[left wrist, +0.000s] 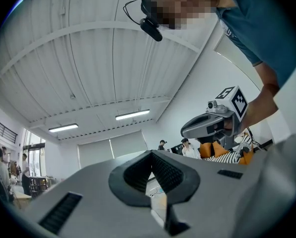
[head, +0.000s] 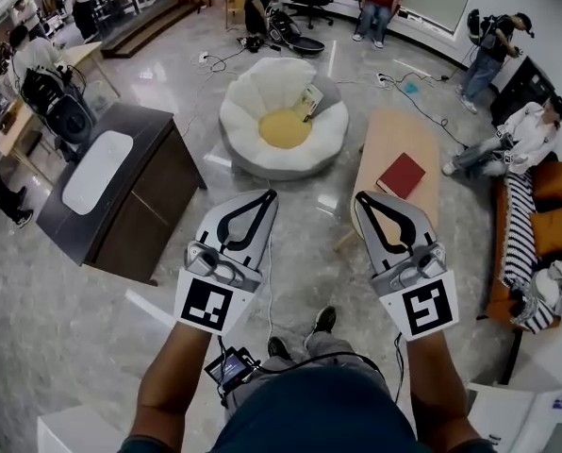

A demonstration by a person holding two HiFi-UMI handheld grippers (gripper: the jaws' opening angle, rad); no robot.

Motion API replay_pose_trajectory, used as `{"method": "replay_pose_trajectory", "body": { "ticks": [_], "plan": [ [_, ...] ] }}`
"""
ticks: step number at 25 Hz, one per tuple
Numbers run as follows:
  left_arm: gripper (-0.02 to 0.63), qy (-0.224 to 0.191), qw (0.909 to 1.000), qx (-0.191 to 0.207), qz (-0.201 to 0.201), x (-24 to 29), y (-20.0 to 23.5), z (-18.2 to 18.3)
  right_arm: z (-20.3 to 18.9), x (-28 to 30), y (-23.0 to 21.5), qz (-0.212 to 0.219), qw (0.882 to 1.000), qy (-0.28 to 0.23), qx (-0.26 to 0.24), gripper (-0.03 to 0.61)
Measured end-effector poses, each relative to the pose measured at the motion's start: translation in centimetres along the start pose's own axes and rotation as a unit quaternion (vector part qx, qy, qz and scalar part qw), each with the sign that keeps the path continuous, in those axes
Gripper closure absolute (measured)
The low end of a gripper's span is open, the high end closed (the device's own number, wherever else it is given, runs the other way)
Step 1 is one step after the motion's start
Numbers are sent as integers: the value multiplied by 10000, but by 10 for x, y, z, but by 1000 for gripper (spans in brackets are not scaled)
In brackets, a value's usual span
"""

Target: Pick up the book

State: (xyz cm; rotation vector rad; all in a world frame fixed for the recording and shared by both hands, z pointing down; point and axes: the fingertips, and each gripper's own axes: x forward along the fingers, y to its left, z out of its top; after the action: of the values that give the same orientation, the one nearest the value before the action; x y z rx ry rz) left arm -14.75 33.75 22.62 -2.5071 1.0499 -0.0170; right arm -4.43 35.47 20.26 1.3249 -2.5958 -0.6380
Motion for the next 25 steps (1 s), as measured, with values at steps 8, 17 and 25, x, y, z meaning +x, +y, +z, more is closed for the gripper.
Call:
{"method": "replay_pose_trajectory", "body": {
  "ticks": [8,17,25],
  "plan": [
    [611,264,9995,140,132,43,19,-17,-26,34,-39,175,9995,-194,181,566],
    [611,475,9979,286,327,130,33,-35,-65,67,-117,338,9981,-412,302,566],
    [611,564,9971,179,474,181,43,-51,-96,95,-159,472,9966,-478,474,566]
  ]
}}
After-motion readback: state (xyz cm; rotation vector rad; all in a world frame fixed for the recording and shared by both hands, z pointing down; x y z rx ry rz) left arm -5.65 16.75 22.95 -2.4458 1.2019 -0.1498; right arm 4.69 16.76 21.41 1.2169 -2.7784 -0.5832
